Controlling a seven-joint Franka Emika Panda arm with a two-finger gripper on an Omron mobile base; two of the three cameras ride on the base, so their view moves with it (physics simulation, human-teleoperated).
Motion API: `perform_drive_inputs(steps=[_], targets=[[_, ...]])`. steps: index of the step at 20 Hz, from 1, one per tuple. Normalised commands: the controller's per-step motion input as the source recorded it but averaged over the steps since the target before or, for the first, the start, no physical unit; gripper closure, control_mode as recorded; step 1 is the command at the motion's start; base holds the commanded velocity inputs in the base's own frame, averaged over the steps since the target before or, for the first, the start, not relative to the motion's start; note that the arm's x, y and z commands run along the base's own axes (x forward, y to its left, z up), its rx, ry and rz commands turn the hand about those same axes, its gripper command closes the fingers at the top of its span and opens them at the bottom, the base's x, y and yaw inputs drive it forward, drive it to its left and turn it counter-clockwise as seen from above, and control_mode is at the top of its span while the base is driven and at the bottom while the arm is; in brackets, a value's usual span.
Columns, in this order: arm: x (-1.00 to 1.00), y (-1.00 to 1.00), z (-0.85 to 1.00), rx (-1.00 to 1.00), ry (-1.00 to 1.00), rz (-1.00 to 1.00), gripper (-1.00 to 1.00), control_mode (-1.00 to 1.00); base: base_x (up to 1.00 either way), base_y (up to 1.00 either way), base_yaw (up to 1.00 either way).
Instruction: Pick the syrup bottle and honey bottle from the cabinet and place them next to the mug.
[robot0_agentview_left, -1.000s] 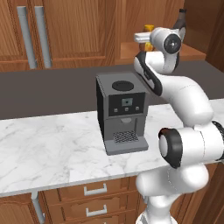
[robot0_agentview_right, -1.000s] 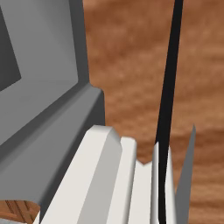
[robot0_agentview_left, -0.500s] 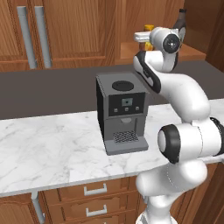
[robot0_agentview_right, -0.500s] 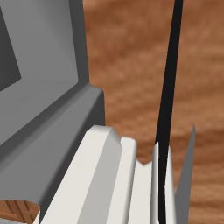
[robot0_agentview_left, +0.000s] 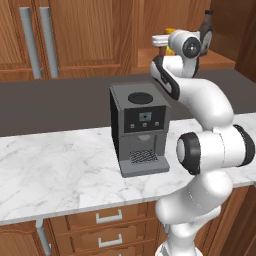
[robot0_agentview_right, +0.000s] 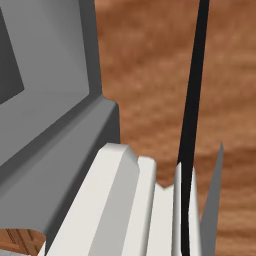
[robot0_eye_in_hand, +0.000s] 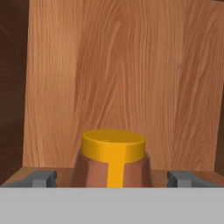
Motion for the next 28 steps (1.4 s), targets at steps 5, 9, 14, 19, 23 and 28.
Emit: perform_drive_inputs(steps=[5,9,14,19,23,28], targets=[[0.21,-0.02,-0.01,0.00,0.00,0.00,-1.00,-1.00,0.00,0.00,0.00],[0.05,0.00,-0.17,0.00,0.00,0.00,-1.00,-1.00,0.00,0.00,0.00],[0.00,-0.04,-0.32,0.00,0.00,0.00,1.00,-1.00,0.00,0.00,0.00],[0.00,-0.05,-0.04,0.00,-0.02,0.00,1.00,-1.00,0.00,0.00,0.00],[-0.21,0.00,0.01,0.00,-0.09,0.00,1.00,-1.00,0.00,0.00,0.00],[-0.87,0.00,0.19,0.00,-0.23,0.00,1.00,-1.00,0.00,0.00,0.00]])
